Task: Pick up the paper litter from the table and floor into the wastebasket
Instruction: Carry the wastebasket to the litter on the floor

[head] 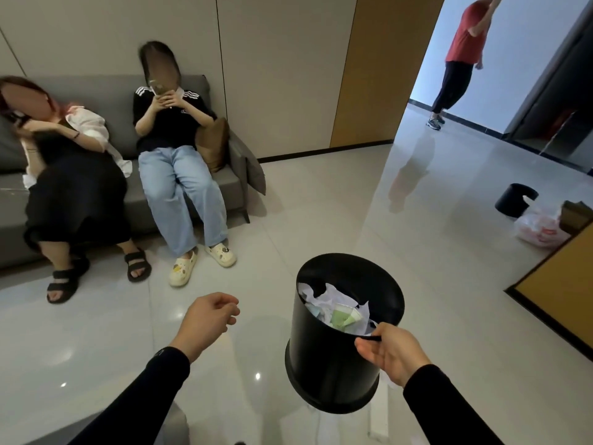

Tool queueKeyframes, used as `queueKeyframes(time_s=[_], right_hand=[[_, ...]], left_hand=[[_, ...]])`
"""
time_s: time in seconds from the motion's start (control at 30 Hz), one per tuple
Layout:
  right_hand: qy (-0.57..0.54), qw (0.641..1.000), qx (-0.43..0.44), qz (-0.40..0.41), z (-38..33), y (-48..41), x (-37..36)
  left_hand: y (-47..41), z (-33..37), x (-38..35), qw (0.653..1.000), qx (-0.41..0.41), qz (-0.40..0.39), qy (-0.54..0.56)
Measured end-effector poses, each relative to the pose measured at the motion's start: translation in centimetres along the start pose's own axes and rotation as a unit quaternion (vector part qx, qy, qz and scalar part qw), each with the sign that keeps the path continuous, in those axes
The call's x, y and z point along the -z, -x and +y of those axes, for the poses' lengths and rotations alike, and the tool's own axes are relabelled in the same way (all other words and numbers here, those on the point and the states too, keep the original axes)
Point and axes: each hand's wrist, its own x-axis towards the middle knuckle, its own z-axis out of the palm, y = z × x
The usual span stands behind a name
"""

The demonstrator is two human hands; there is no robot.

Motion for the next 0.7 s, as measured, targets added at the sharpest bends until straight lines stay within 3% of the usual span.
queueKeyframes(time_s=[0.23,0.7], right_hand=[[-0.026,0.999,0.004,0.025,-6.6,-8.0,-8.6],[-0.130,0.990,-0.026,0.054,-15.3,-25.9,-13.6]], left_hand=[[-13.7,6.8,1.7,0.998,-0.021,-0.040,-0.049],[-35.3,16.0,-8.2,0.967,-0.060,-0.134,-0.209]])
